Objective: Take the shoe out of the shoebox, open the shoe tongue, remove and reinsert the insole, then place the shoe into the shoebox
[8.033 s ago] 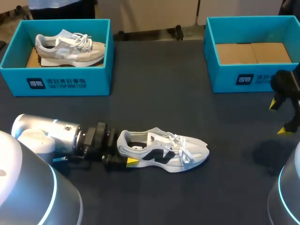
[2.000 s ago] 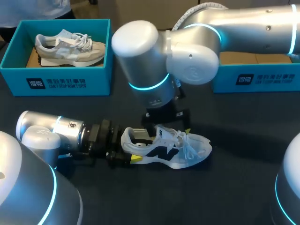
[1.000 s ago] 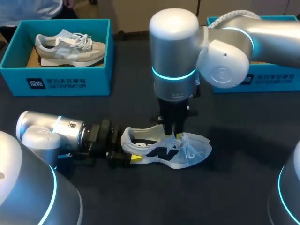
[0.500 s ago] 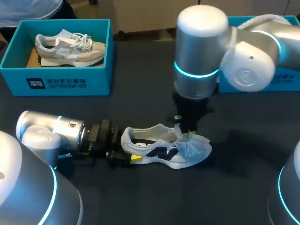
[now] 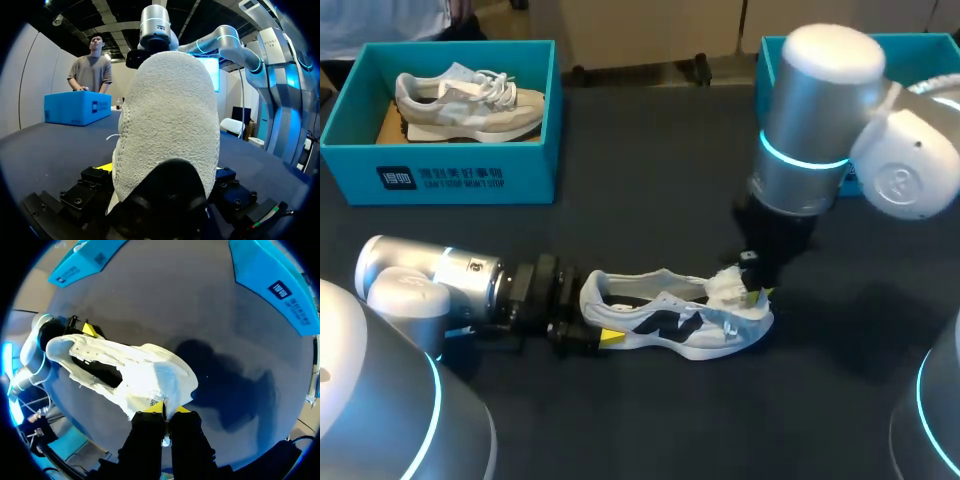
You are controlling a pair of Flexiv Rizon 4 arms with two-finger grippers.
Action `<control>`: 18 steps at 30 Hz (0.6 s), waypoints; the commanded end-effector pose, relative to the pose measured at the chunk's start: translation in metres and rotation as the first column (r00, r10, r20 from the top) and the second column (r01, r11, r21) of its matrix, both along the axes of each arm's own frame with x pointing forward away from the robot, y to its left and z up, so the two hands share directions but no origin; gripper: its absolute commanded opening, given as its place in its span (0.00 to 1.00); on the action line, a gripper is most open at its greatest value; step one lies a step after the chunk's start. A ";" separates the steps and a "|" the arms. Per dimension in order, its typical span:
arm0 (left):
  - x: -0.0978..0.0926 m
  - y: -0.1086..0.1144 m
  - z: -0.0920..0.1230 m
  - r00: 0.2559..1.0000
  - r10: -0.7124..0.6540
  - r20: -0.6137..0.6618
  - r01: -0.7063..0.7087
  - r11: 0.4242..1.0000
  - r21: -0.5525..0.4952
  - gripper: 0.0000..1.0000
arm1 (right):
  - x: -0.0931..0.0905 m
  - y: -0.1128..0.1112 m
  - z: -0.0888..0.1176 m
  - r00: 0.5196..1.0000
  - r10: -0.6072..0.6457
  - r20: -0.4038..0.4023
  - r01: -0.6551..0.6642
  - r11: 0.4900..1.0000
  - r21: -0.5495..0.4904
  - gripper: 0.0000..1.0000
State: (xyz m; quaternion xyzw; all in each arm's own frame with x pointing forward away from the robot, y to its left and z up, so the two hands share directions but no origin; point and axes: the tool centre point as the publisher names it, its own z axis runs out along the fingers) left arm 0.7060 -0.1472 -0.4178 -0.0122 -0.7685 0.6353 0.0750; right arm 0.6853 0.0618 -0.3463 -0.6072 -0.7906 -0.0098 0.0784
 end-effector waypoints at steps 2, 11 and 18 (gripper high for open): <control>0.000 0.002 -0.002 1.000 0.001 0.000 -0.001 1.000 0.000 0.00 | -0.005 -0.017 -0.014 0.999 -0.020 -0.037 0.024 0.993 0.118 0.05; 0.000 0.002 -0.002 1.000 0.001 0.000 -0.001 1.000 0.000 0.00 | -0.011 -0.046 0.007 0.999 -0.033 -0.025 0.034 0.999 0.038 1.00; 0.000 0.002 -0.002 1.000 0.001 0.000 -0.001 1.000 0.000 0.00 | -0.011 -0.056 0.060 0.999 0.042 0.025 -0.040 0.995 -0.092 1.00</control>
